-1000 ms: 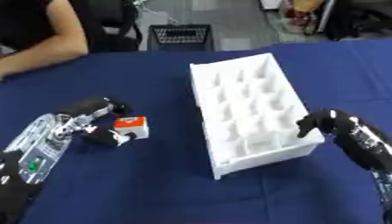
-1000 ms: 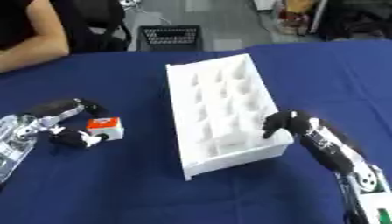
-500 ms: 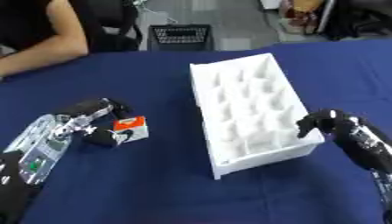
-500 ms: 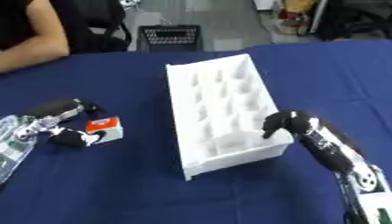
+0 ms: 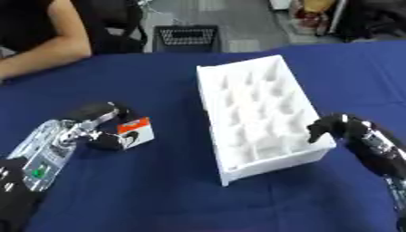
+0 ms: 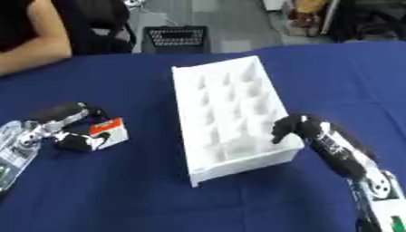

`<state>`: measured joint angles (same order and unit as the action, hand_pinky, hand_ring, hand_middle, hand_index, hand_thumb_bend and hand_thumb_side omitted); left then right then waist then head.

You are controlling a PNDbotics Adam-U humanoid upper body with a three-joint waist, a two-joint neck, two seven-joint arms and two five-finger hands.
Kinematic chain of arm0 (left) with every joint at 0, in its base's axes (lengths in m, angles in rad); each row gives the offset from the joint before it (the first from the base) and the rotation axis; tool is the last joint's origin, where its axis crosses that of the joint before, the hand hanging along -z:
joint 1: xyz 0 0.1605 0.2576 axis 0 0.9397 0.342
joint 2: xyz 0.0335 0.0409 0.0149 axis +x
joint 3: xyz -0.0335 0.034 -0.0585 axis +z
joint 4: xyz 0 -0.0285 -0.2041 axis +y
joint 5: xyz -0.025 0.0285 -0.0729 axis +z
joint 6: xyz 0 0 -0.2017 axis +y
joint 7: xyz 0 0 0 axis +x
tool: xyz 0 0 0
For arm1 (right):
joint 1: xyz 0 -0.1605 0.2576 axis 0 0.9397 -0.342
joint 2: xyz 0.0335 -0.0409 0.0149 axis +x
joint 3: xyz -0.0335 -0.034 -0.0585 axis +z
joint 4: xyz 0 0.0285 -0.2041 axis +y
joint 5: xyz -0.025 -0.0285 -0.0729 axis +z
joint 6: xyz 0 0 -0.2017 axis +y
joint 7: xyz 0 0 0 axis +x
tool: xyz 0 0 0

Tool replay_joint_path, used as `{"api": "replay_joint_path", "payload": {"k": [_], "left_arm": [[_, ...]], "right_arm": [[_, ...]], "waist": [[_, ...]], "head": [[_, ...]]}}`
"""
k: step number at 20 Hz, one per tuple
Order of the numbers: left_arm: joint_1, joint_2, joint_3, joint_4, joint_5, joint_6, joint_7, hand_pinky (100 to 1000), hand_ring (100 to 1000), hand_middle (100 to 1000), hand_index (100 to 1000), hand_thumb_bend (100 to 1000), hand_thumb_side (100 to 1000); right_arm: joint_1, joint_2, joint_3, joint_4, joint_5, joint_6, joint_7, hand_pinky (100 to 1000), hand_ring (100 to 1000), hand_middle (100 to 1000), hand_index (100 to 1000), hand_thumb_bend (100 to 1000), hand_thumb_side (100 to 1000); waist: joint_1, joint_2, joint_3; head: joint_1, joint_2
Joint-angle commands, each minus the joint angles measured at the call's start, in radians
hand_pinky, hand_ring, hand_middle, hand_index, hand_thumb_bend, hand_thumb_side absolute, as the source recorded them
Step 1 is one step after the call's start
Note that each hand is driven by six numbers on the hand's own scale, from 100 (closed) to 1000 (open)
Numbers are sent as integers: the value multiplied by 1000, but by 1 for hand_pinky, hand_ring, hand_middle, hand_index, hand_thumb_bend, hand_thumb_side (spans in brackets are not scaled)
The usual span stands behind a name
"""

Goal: Pick up objects on the table and place them in the box.

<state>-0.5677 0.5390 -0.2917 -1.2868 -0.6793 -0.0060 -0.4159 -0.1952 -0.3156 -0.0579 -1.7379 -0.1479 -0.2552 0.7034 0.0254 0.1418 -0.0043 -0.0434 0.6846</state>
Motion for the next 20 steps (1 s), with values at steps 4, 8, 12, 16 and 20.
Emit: {"api": "replay_joint_path", "payload": {"k": [4,8,12,16,20], "left_arm": [[-16,11,3,-2,-7,-2,5,870,796,609,765,301,318],[-17,12,4,-1,-7,-2,4,868,765,604,740,299,318],[-17,12,4,-2,-6,-1,4,867,756,602,717,302,322],[-18,13,4,-5,-3,-1,5,867,755,601,709,296,321],[-22,14,7,-23,5,0,8,869,756,602,709,289,321]], "right_arm": [[0,-7,-1,-10,1,0,-2,861,621,638,789,100,976],[1,-6,-1,-10,1,1,-2,860,621,638,789,100,976],[2,-6,-2,-10,1,1,-2,860,621,638,789,100,976],[2,-6,-2,-9,1,1,-2,860,621,638,789,100,976],[3,-6,-3,-8,2,1,-2,860,621,638,789,100,976]], "waist": [[0,-16,-3],[0,-16,-3],[0,-16,-2],[0,-16,-2],[0,-17,-2]], "head": [[-3,-16],[-4,-16],[-5,-16],[-5,-17],[-6,-18]]}}
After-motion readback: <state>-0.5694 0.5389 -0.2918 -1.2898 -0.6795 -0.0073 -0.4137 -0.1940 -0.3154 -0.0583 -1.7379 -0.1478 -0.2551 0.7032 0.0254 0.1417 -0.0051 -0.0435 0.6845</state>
